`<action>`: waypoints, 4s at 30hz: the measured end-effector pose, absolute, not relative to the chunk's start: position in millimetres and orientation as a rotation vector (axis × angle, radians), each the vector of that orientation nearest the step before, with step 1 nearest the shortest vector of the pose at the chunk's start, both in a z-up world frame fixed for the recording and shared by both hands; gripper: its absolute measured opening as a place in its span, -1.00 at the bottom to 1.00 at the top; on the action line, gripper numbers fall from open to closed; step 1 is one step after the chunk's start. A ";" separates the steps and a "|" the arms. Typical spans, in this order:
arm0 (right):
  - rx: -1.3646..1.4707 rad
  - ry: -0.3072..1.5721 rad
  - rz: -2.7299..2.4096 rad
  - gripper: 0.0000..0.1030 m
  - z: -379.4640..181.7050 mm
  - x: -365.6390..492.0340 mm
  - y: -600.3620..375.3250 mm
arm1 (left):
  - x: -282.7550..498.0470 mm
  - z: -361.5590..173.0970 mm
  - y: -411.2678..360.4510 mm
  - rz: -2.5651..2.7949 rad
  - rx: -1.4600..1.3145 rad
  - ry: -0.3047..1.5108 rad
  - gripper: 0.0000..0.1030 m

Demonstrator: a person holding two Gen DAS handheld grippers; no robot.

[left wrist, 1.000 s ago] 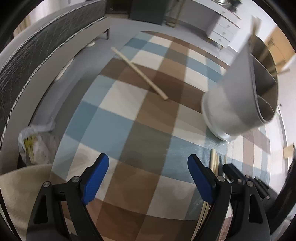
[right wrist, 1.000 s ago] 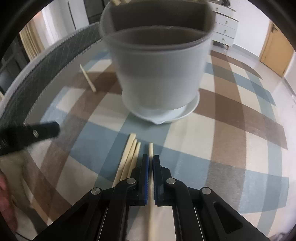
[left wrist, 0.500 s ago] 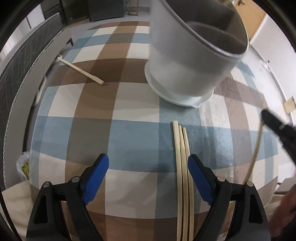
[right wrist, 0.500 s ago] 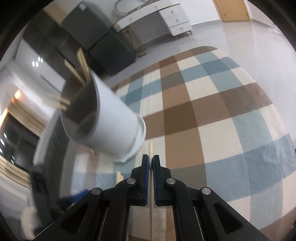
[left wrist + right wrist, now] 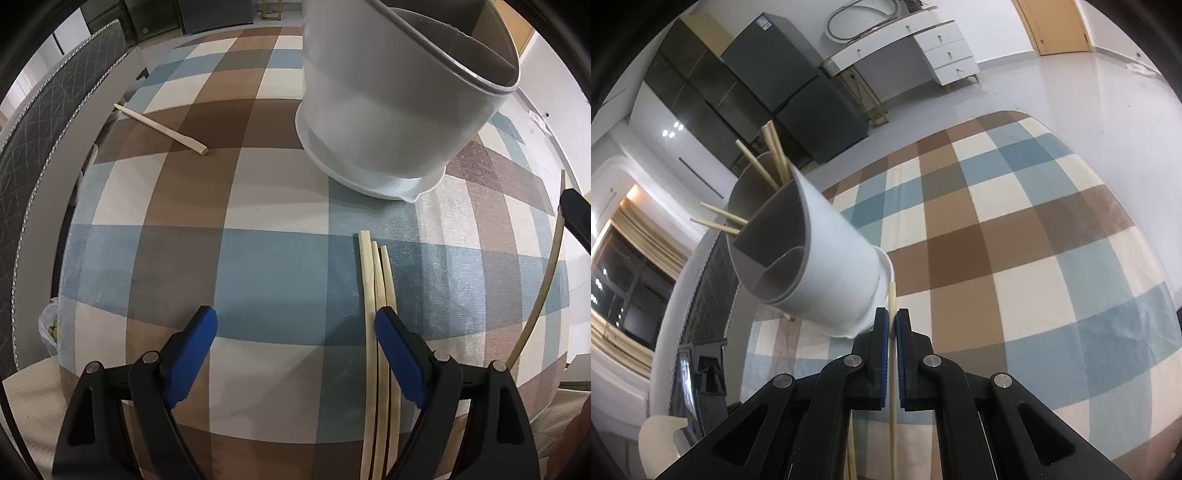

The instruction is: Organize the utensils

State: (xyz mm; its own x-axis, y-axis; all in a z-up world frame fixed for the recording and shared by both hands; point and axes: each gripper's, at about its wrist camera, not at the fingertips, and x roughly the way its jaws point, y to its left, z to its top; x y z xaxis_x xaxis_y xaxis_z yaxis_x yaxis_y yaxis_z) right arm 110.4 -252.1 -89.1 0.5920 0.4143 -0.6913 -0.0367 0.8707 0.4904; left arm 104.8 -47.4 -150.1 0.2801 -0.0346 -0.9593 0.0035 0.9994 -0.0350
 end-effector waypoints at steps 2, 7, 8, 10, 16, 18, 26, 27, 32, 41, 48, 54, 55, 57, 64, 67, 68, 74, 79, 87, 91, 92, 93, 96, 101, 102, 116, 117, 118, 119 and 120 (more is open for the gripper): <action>0.450 0.904 0.277 -0.93 -88.8 109.6 -249.9 | 105.8 -149.3 -52.3 -0.027 -0.004 1.275 0.64; 0.437 0.903 0.269 -0.93 -89.8 108.6 -249.4 | 108.7 -149.4 -55.6 -0.029 -0.011 1.285 0.64; 0.440 0.906 0.268 -0.93 -90.5 108.7 -249.5 | 109.3 -148.7 -56.4 -0.029 -0.013 1.289 0.64; 0.444 0.913 0.264 -0.93 -91.2 108.9 -250.0 | 111.1 -148.8 -55.8 -0.032 -0.012 1.293 0.64; 0.430 0.908 0.263 -0.93 -89.4 108.5 -248.9 | 114.9 -149.6 -49.1 -0.011 -0.024 1.297 0.64; 0.432 0.909 0.262 -0.93 -89.4 108.8 -248.6 | 115.9 -150.4 -46.4 -0.016 -0.034 1.303 0.64; 0.439 0.913 0.255 -0.93 -90.4 109.9 -249.1 | 117.9 -154.1 -36.1 -0.014 -0.060 1.321 0.64; 0.441 0.914 0.255 -0.93 -90.7 110.1 -249.4 | 118.1 -155.2 -35.8 -0.020 -0.072 1.327 0.63; 0.445 0.919 0.252 -0.93 -91.0 110.0 -250.2 | 119.1 -157.9 -42.5 -0.025 -0.008 1.312 0.64; 0.428 0.909 0.247 -0.93 -86.1 109.5 -248.3 | 126.9 -158.3 -47.3 -0.028 0.016 1.300 0.63; 0.416 0.910 0.254 -0.93 -86.6 110.5 -247.4 | 147.5 -152.5 -69.7 -0.126 0.059 1.262 -0.73; 0.404 0.908 0.250 -0.93 -85.6 112.0 -247.5 | 154.7 -152.5 -69.5 -0.200 -0.028 1.238 -0.96; 0.393 0.900 0.251 -0.93 -83.4 111.0 -246.1 | 153.3 -147.8 -66.8 -0.210 -0.049 1.215 -0.96; 0.374 0.880 0.262 -0.93 -78.9 108.9 -243.0 | 147.1 -134.0 -61.1 -0.229 -0.081 1.154 -0.96; 0.282 0.752 0.315 -0.93 -49.0 77.3 -228.4 | 98.3 -62.1 -43.2 -0.289 -0.150 0.872 -0.96; 0.273 0.712 0.310 -0.93 -39.1 65.5 -227.9 | 74.2 -41.0 -48.6 -0.300 -0.127 0.808 -0.97; 0.279 0.698 0.310 -0.93 -35.6 60.9 -228.7 | 73.9 -40.9 -60.1 -0.305 -0.124 0.807 -0.97; 0.251 0.649 0.294 -0.94 -22.9 40.1 -228.6 | 57.6 -32.6 -51.9 -0.291 -0.088 0.795 -0.97; 0.220 0.625 0.293 -0.94 -17.4 29.7 -225.7 | 46.7 -23.3 -50.6 -0.271 -0.078 0.805 -0.97; 0.225 0.599 0.312 -0.94 -10.5 13.8 -222.7 | 32.9 -18.6 -46.9 -0.252 -0.057 0.807 -0.97; 0.232 0.596 0.310 -0.94 -9.5 9.5 -224.6 | 28.9 -16.1 -46.1 -0.251 -0.053 0.806 -0.97; 0.237 0.594 0.309 -0.94 -8.9 8.6 -225.7 | 28.8 -16.1 -46.1 -0.251 -0.052 0.806 -0.97; 0.241 0.591 0.308 -0.94 -8.1 7.3 -226.7 | 27.9 -15.7 -46.0 -0.250 -0.049 0.804 -0.97; 0.251 0.582 0.306 -0.94 -5.2 4.3 -229.0 | 24.6 -13.1 -45.6 -0.250 -0.039 0.800 -0.97; 0.255 0.562 0.298 -0.94 0.2 -0.3 -230.9 | 20.0 -3.1 -44.4 -0.260 -0.038 0.785 -0.97; 0.256 0.559 0.297 -0.94 1.2 -1.3 -231.4 | 19.4 0.4 -44.1 -0.266 -0.040 0.781 -0.97; 0.266 0.541 0.324 -0.93 11.4 1.1 -228.7 | 27.0 34.8 -39.0 -0.300 -0.064 0.731 -0.97; 0.268 0.544 0.325 -0.93 11.6 2.7 -228.1 | 28.5 35.4 -38.0 -0.296 -0.066 0.733 -0.97; 0.268 0.545 0.325 -0.94 12.2 3.5 -227.9 | 30.3 35.9 -36.8 -0.293 -0.070 0.735 -0.97; 0.266 0.545 0.324 -0.94 13.4 5.5 -227.1 | 32.3 37.0 -35.7 -0.295 -0.075 0.737 -0.97; 0.267 0.546 0.326 -0.94 14.9 7.8 -225.9 | 35.7 38.0 -34.6 -0.294 -0.081 0.742 -0.97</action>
